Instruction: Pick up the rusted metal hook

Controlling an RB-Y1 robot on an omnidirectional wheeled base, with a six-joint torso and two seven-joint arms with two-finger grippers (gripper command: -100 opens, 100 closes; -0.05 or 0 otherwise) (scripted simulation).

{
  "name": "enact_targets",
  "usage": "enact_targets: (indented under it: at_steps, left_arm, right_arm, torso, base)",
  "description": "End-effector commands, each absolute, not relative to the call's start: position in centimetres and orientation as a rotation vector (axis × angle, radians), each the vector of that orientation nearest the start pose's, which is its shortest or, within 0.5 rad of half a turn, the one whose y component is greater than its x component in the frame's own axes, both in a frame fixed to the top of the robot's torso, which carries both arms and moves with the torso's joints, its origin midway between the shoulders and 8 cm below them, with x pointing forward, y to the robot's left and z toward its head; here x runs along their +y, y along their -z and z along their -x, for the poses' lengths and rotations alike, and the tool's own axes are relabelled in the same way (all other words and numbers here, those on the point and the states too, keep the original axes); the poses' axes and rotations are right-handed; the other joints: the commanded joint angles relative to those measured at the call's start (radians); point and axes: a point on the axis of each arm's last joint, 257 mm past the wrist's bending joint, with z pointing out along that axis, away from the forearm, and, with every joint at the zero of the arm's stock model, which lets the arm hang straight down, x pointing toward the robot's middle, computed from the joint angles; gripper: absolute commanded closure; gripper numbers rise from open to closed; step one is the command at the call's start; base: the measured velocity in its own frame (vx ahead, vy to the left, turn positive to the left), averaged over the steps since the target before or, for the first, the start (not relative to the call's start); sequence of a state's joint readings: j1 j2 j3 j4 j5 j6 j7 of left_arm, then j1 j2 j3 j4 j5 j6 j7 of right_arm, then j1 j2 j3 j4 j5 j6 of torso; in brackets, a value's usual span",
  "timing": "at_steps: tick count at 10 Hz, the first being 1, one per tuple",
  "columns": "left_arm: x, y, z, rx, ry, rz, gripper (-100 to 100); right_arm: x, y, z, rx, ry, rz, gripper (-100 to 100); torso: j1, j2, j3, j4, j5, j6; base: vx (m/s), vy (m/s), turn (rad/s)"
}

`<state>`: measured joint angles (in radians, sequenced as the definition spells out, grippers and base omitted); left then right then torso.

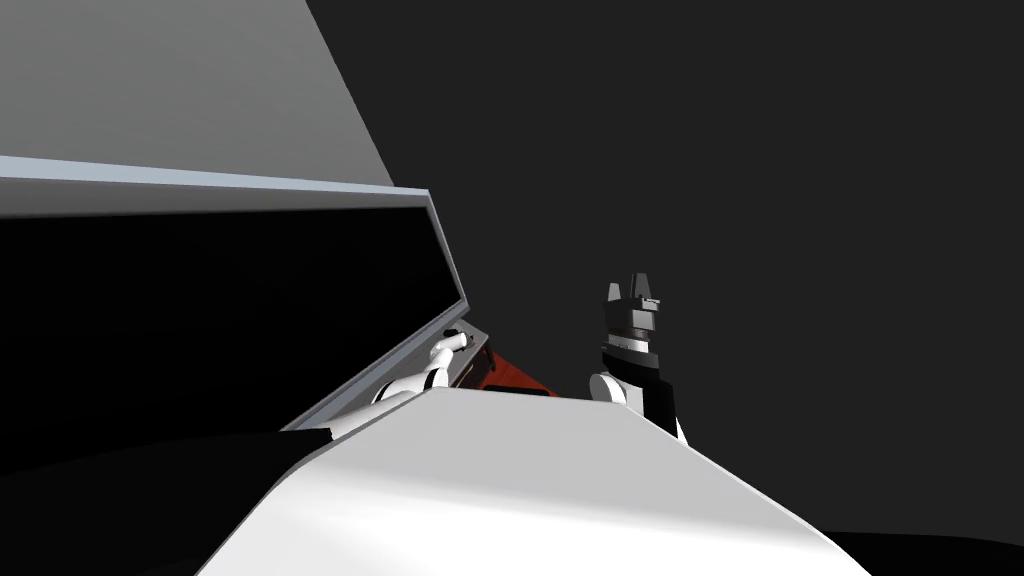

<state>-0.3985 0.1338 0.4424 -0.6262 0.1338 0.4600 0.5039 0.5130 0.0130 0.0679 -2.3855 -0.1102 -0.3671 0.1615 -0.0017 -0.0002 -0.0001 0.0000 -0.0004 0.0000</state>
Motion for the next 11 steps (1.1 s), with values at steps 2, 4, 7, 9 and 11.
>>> enact_targets:
  at_steps: [2, 4, 7, 9, 11]
  left_arm:
    - [38.5, 54.2, -43.9, 0.759, 0.707, 2.654, -100]
    - [39.9, 54.4, -42.9, 0.722, 0.701, 2.659, -100]
    - [42.5, 54.7, -40.9, 0.653, 0.688, 2.666, -100]
    - [43.7, 54.8, -39.8, 0.620, 0.682, 2.669, -100]
    - [44.9, 54.9, -38.8, 0.589, 0.676, 2.671, -100]
  right_arm:
    - [-27.0, -4.1, -34.5, 0.616, -1.286, -0.712, 0]
    - [-27.0, -4.1, -34.5, 0.616, -1.286, -0.712, 0]
    - [-27.0, -4.1, -34.5, 0.616, -1.286, -0.712, 0]
    - [-27.0, -4.1, -34.5, 0.616, -1.285, -0.712, 0]
    - [-27.0, -4.1, -34.5, 0.616, -1.286, -0.712, 0]
  torso:
    - [0.000, 0.000, 0.000, 0.000, 0.000, 0.000]
    - [0.000, 0.000, 0.000, 0.000, 0.000, 0.000]
    - [0.000, 0.000, 0.000, 0.000, 0.000, 0.000]
    - [0.001, 0.000, 0.000, 0.000, 0.000, -0.001]
    - [0.000, 0.000, 0.000, 0.000, 0.000, 0.000]
  base:
    - [0.010, -0.019, -0.253]
    - [0.008, -0.015, -0.180]
    - [0.008, -0.012, -0.169]
    - [0.003, -0.005, -0.091]
    - [0.008, -0.009, -0.182]
